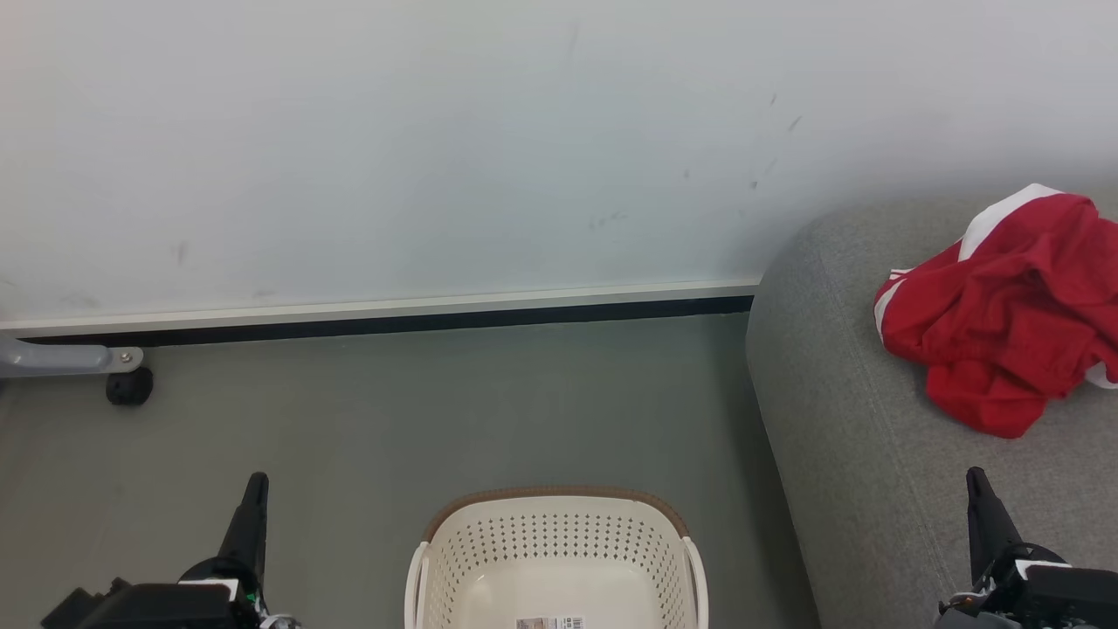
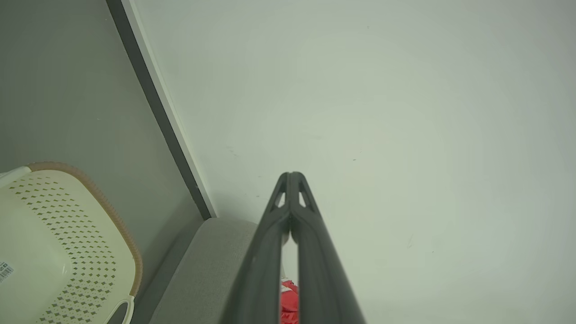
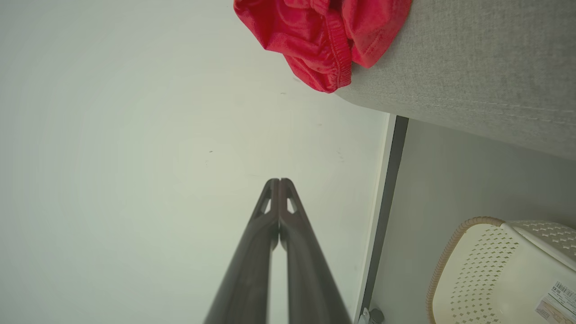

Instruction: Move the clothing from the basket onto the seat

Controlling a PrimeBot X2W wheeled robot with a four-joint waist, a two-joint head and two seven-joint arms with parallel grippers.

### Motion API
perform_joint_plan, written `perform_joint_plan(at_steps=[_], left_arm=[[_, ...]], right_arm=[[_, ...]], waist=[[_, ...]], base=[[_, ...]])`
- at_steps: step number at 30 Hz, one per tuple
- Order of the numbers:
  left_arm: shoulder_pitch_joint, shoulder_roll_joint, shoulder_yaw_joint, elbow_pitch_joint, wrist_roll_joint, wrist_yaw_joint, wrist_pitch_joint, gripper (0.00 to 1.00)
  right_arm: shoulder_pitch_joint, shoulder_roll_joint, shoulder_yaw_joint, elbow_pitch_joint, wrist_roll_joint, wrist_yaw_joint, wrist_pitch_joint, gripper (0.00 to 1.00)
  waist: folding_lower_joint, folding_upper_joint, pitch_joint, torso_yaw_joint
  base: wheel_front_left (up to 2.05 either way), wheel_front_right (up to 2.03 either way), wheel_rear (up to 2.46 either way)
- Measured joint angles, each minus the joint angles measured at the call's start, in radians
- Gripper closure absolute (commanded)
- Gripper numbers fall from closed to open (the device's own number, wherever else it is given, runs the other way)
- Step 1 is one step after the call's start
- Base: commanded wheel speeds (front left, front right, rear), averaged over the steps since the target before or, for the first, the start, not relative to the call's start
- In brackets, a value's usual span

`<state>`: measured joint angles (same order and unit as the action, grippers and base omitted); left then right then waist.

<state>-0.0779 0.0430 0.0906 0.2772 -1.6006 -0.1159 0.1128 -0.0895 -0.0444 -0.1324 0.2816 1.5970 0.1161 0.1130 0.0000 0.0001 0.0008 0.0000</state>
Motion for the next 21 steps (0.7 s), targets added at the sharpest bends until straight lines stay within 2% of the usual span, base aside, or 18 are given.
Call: perform_joint_plan(at_steps=[21], left_arm=[[0.0, 0.0, 0.0, 0.001, 0.0, 0.0, 0.0, 1.0]], right_arm=[[0.0, 0.0, 0.0, 0.0, 0.0, 0.002, 0.0, 1.0]], waist=[[0.0, 0.0, 0.0, 0.0]], base=[[0.0, 0.0, 0.0]])
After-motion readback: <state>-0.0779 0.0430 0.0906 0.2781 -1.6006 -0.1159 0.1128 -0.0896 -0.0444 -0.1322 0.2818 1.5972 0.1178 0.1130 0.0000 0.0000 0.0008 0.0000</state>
